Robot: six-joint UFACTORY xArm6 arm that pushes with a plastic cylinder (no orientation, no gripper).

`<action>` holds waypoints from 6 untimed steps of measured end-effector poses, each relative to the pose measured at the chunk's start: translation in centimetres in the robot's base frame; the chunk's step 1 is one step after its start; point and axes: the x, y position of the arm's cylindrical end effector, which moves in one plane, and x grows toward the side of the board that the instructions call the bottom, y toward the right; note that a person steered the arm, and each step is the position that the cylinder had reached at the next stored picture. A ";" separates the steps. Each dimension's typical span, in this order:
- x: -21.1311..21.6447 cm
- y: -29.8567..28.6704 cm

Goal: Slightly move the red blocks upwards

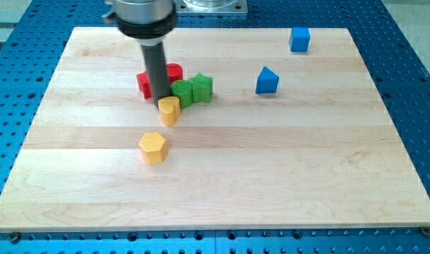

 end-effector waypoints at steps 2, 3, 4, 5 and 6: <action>0.8 -8.6; -2.9 -0.8; -2.6 -0.5; -1.2 -8.5; -3.9 -6.4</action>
